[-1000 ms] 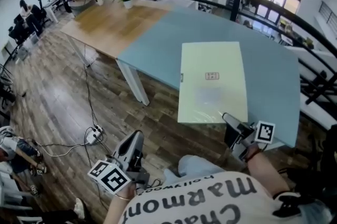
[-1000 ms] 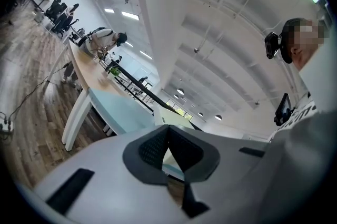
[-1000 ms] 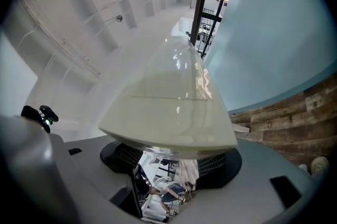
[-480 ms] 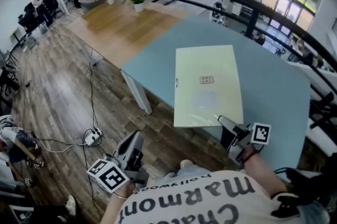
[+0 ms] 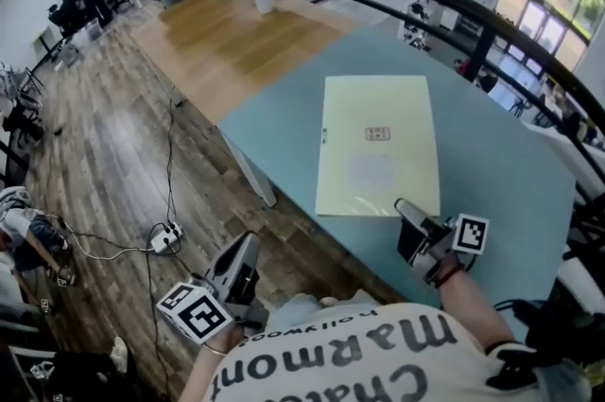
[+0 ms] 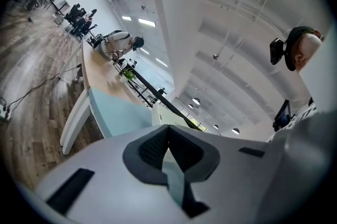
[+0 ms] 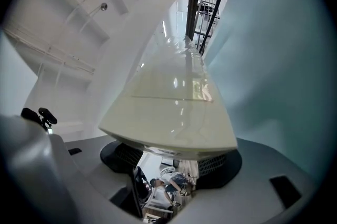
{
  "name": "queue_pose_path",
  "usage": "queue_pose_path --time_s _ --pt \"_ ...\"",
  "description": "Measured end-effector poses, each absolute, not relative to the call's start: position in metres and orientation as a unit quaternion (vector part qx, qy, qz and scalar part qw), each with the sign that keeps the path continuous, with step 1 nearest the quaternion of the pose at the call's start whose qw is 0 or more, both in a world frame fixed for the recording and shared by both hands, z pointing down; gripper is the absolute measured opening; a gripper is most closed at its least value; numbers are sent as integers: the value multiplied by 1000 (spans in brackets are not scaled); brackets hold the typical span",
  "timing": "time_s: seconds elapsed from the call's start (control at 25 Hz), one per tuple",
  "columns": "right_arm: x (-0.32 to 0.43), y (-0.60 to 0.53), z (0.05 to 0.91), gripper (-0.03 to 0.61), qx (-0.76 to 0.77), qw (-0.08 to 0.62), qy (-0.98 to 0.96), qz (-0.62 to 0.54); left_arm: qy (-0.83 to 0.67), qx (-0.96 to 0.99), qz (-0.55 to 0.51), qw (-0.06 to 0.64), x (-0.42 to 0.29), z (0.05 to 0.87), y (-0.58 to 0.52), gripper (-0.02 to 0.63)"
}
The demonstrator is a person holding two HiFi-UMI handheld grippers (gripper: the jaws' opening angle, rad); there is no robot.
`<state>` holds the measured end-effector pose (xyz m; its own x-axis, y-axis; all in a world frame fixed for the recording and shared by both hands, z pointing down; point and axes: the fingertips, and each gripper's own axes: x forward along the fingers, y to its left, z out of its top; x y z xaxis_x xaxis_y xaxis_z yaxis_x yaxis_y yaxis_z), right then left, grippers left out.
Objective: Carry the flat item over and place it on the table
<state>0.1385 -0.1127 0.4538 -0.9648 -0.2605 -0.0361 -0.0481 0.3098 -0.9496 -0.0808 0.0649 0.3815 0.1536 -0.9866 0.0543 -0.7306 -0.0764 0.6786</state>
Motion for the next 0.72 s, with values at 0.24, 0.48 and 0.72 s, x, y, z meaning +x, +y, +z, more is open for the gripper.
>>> queue_pose_path --time_s 0.24,0.48,0.72 --pt "120 -142 464 299 -92 92 793 -596 -626 685 -208 308 -94 391 49 2" --pt "104 -161 478 299 -107 88 783 -606 -628 680 -206 319 -116 397 32 3" --pt "88 -162 489 299 -128 86 781 -605 -595 702 -197 337 -136 410 3 2"
